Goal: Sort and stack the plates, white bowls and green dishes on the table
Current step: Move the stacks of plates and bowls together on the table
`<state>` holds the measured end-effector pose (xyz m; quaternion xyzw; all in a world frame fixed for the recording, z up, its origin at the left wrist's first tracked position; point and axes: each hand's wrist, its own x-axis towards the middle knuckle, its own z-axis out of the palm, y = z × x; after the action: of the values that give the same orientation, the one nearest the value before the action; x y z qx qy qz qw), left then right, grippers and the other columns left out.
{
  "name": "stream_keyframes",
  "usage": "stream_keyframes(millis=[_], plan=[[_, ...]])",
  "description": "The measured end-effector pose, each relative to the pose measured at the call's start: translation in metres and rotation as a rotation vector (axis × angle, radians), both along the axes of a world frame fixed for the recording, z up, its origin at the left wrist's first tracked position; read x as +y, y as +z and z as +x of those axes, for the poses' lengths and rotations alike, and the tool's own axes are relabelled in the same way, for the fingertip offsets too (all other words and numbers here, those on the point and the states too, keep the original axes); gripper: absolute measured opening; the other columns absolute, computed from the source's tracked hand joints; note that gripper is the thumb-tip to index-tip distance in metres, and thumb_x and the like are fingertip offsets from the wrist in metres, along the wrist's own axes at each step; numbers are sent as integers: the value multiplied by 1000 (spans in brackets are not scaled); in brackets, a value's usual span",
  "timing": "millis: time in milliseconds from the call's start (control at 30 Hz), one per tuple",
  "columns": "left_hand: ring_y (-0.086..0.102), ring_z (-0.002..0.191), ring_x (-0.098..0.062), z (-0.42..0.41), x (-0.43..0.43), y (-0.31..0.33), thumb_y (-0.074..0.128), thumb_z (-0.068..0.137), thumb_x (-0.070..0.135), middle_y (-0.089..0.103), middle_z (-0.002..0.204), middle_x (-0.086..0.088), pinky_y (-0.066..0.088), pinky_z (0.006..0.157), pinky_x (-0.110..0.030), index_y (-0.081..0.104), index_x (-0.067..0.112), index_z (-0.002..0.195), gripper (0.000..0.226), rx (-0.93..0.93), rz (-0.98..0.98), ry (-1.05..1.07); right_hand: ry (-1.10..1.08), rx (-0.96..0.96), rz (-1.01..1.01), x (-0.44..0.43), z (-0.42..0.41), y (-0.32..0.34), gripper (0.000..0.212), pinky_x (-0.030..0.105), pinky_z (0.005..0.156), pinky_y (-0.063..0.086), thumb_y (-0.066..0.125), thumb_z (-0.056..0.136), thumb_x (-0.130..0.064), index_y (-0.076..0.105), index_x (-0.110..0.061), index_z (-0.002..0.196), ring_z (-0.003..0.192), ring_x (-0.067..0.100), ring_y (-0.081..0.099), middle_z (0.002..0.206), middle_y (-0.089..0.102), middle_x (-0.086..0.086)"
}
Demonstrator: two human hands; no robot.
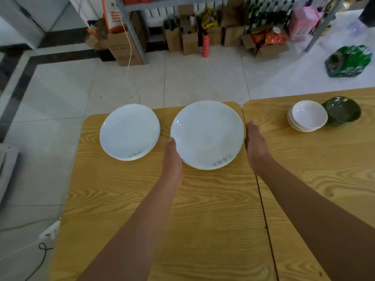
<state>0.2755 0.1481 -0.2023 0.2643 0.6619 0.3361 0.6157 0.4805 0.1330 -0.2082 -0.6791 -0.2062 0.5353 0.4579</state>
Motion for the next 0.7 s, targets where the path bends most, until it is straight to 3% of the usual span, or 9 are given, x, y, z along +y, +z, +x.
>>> stream_keyframes(millis=[67,167,367,500,700], plan=[[51,128,-17,0,-2,-5,39,97,54,58,138,6,35,113,-48,51,32,139,49,-30,6,10,1,61,26,-2,-3,-5,55,35,101,43,28,99,-62,68,-24,106,115,14,58,113,69,-7],[50,130,-18,-3,4,-9,39,98,51,57,140,4,35,114,-49,51,30,139,48,-34,30,-9,-13,108,52,-3,-7,-9,61,37,101,47,25,99,-63,66,-23,122,117,16,61,121,69,-1],[45,135,-20,-10,24,-3,30,101,53,51,146,2,31,116,-50,46,28,144,52,-1,55,-120,-39,153,64,-3,-17,-14,59,39,108,40,28,99,-62,65,-22,122,125,17,55,125,66,-7],[50,130,-20,-15,35,3,29,102,48,54,142,-1,37,113,-47,48,24,142,51,33,63,-122,-66,149,89,-5,-26,-21,58,40,112,38,29,98,-63,59,-27,133,126,15,54,130,64,-8],[52,127,-25,-23,64,-15,42,84,58,57,139,-5,40,110,-52,48,21,140,68,78,20,-80,-117,187,92,-6,-36,-31,59,40,114,36,31,96,-65,55,-30,137,127,11,52,133,61,-11]])
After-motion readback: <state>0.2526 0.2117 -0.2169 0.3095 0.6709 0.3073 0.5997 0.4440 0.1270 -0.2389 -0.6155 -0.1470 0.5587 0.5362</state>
